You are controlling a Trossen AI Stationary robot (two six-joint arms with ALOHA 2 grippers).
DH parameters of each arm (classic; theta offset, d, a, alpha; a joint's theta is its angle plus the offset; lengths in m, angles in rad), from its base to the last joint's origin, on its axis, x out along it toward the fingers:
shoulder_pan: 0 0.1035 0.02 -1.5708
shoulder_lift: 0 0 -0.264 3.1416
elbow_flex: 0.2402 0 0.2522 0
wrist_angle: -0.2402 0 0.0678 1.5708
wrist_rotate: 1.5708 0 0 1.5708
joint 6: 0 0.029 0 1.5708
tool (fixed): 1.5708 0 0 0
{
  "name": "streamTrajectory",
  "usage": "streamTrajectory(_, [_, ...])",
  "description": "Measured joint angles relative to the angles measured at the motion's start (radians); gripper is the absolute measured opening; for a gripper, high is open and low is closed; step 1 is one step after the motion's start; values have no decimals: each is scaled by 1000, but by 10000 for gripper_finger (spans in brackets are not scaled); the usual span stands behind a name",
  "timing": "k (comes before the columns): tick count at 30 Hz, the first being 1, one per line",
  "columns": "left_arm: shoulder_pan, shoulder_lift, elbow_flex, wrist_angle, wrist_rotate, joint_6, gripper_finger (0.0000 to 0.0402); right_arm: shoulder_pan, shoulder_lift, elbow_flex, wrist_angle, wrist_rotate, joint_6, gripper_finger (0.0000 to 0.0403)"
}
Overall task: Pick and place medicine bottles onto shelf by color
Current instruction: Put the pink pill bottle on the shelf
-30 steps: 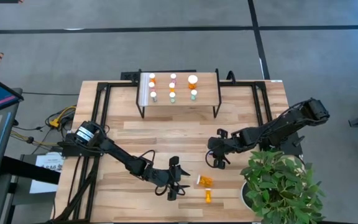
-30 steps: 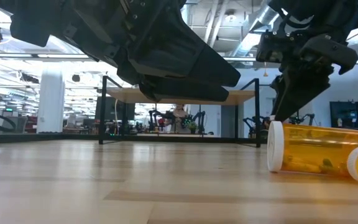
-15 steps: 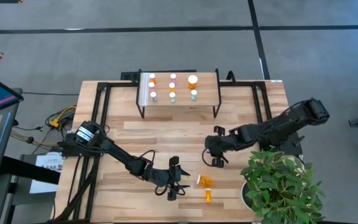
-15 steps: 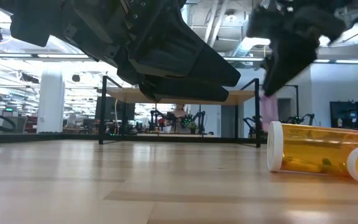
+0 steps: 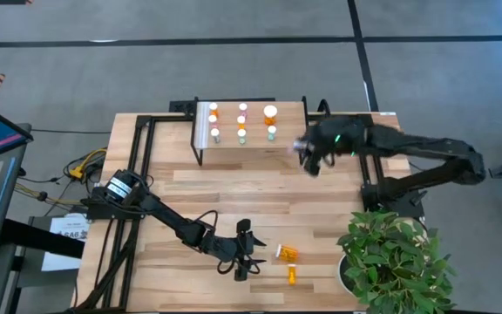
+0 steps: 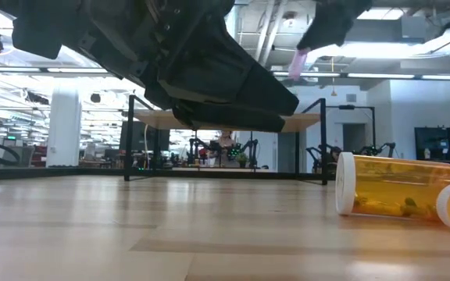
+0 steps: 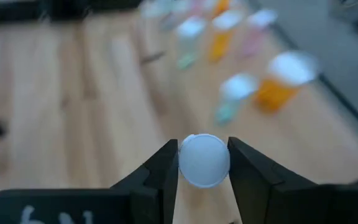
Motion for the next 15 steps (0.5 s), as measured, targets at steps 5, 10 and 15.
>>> streamTrajectory(5, [20, 0, 0, 16, 0, -1, 218, -198, 38, 79, 33, -181, -44, 140])
streamTrajectory(10, [41, 0, 0, 23, 28, -20, 218, -311, 171, 197, -45, -237, -81, 146])
streamTrajectory(15, [45, 0, 0, 22, 46, -21, 218, -371, 301, 285, -145, -239, -116, 144])
